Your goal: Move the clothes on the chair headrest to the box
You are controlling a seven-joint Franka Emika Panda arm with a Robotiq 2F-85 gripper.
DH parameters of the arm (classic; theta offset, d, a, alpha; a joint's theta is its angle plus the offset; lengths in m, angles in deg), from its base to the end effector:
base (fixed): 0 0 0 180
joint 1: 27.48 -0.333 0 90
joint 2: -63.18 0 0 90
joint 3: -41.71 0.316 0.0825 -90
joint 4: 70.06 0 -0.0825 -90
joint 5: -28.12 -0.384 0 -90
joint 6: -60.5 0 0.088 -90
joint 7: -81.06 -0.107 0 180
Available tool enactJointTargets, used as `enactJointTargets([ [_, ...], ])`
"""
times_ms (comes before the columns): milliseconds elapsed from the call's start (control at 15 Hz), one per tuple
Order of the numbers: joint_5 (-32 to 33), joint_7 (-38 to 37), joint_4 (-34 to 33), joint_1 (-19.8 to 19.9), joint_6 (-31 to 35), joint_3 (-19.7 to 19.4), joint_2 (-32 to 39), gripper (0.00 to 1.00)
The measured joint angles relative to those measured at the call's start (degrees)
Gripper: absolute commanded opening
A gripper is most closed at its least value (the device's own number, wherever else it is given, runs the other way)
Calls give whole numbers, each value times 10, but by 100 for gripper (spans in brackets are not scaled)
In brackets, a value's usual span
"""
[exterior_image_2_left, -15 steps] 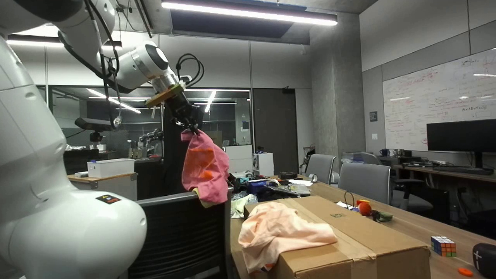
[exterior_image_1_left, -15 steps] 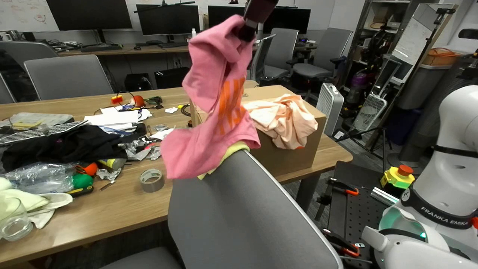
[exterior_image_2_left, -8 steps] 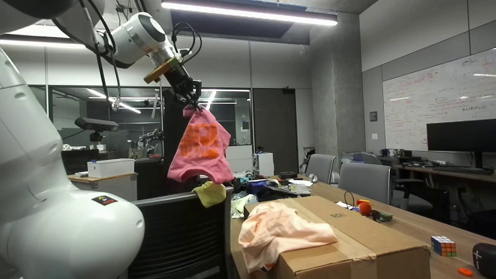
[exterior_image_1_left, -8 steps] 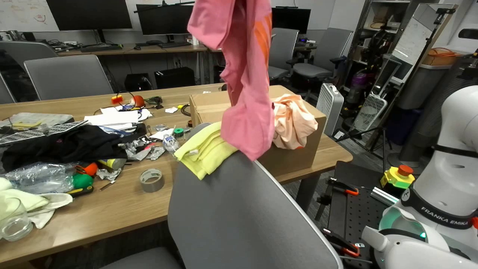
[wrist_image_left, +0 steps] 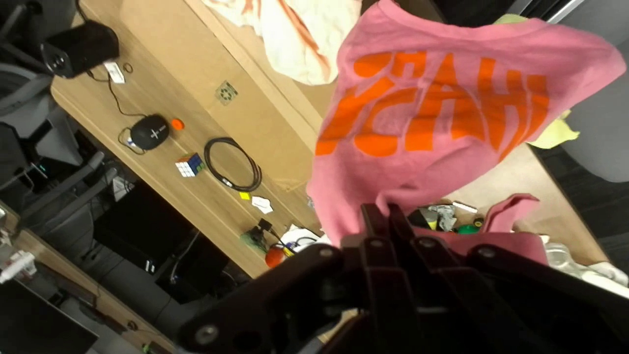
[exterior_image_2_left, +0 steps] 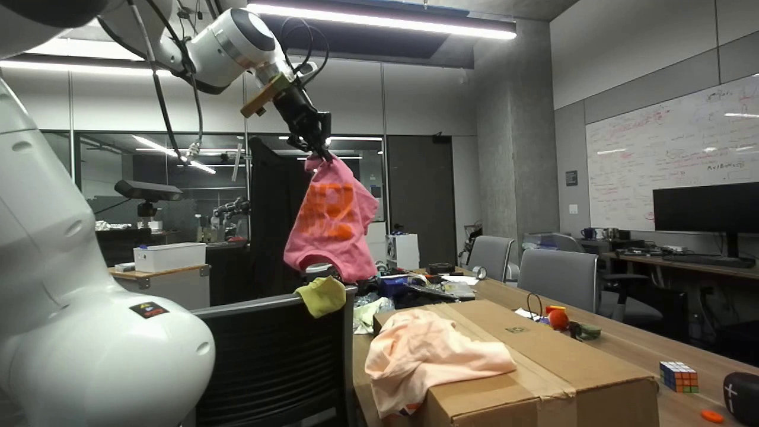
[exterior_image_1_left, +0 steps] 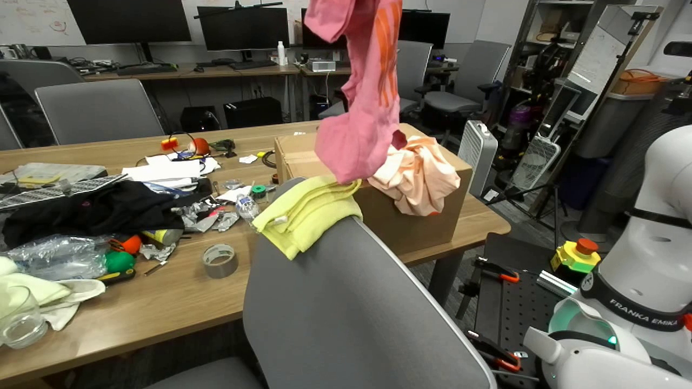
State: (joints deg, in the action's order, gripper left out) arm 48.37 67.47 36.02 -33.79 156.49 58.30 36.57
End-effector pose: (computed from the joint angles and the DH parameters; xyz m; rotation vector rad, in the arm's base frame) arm 0.3808 0.1659 0.7263 2.7017 0.1889 0.5584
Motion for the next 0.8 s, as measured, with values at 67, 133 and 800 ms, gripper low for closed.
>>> enactJointTargets([
  [67,0,-7,-1,9,-8,-9,2,1],
  [133,-1,-14,-2,18,-15,-20,3,1],
  [800,-10,-149,-4,110,-47,-111,18,1],
])
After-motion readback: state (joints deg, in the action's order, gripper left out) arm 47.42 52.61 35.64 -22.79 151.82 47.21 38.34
